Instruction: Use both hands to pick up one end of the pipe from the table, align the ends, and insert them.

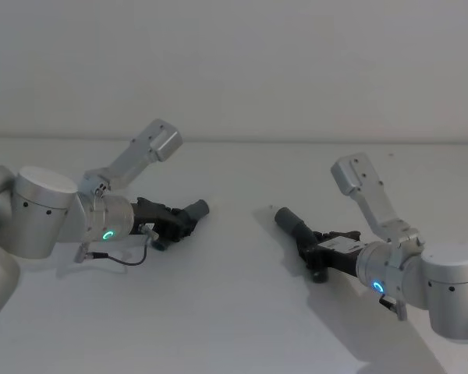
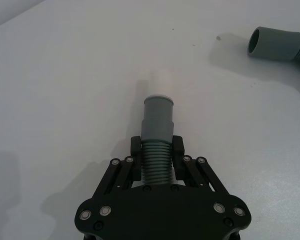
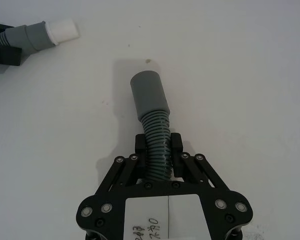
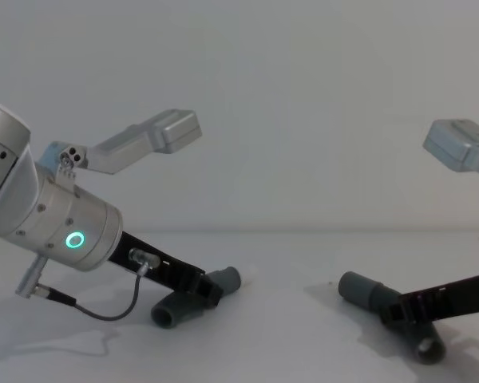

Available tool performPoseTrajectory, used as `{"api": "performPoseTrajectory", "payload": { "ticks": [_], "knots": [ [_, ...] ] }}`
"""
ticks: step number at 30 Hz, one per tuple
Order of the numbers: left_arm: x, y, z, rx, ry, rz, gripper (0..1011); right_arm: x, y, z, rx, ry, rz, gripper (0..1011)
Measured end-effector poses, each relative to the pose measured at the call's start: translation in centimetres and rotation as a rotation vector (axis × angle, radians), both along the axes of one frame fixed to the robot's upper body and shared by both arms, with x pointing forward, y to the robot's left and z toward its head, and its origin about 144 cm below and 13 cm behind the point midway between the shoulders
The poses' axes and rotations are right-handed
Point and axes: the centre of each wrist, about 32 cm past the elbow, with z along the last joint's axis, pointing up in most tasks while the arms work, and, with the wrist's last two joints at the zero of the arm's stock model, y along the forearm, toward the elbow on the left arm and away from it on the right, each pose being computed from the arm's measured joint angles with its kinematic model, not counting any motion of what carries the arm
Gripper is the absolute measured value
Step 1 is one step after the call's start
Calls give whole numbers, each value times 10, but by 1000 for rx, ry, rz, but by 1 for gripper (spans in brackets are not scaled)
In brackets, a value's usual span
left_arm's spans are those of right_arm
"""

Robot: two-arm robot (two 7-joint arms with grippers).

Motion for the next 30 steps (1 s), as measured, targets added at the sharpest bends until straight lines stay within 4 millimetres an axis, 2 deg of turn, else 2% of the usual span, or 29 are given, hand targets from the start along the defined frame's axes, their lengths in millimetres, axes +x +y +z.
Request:
{"api": "performPoseTrajectory", "payload": {
  "ticks": [15, 30],
  "knots": [
    [-1, -2, 3, 18, -18, -2, 343, -3, -2, -2, 6, -33, 10, 274],
    [-9, -6, 24, 64, -186, -44, 343, -14, -18, 5, 18, -208, 78, 274]
  ]
}}
